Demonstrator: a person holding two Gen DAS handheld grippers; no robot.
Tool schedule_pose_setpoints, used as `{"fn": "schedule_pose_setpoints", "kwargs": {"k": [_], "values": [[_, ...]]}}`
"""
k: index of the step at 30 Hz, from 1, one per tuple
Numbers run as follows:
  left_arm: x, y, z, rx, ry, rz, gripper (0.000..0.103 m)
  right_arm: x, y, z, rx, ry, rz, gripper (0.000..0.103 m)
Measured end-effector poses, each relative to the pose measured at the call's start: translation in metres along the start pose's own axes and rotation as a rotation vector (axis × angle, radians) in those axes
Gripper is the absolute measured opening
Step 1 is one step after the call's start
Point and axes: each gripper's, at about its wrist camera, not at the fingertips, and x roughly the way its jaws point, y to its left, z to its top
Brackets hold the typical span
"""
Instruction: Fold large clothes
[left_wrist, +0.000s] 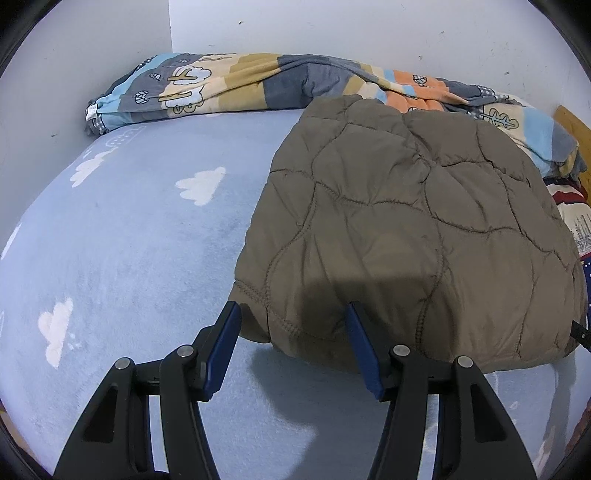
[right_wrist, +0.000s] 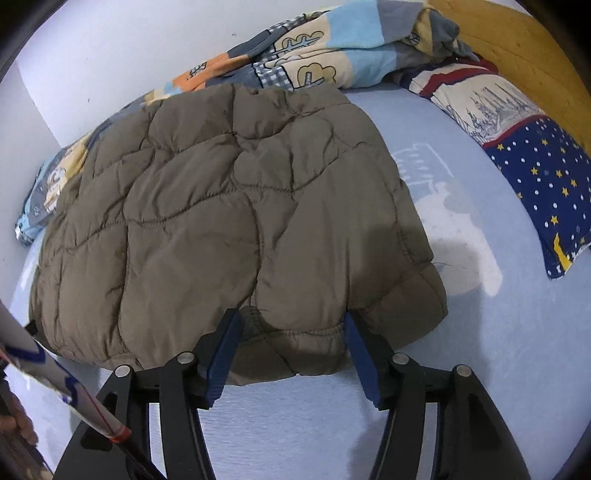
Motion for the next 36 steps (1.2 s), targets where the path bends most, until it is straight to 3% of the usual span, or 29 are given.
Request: {"fn": "schedule_pose_setpoints", "kwargs": {"k": [6,10,13,17,20,24,27,28,30,36], "values": [[0.000,-0.004,0.001,0.026,-0.006,0.019,0.058,0.007,-0.002,-0.001,0.006,0.014,0.006,0.065],[-0.020,0.001,0.009,0.014,-0.101,0.021,0.058,0.002,-0.003,0.001,0.028,0.021,0.020,0.066],[-0.027,0.007,0.014,-0.011,-0.139,0.013,0.059,-0.018,-0.011,0.007,0.074,-0.037,0.060,0.066],[-0.005,0.018,0.015,-0.044,-0.065,0.017,0.059,-0.026,-0.026,0.013,0.119,-0.069,0.056,0.066],[0.021,0.027,0.013,-0.073,0.023,-0.004,0.065,-0.014,-0.041,0.012,0.189,-0.027,0.073,0.066],[0.020,0.037,0.017,-0.134,0.053,-0.056,0.066,0.004,-0.050,0.009,0.241,0.045,0.111,0.067],[0.006,0.054,0.020,-0.251,0.056,-0.161,0.069,-0.012,-0.060,0.014,0.296,-0.006,0.143,0.067],[0.005,0.057,0.020,-0.279,0.070,-0.177,0.075,-0.018,-0.066,0.016,0.320,-0.025,0.148,0.072],[0.006,0.069,0.016,-0.372,0.109,-0.224,0.076,-0.025,-0.084,0.014,0.402,-0.044,0.142,0.084],[0.028,0.089,-0.005,-0.593,0.235,-0.355,0.076,0.001,-0.130,-0.012,0.697,0.031,0.276,0.086]]}}
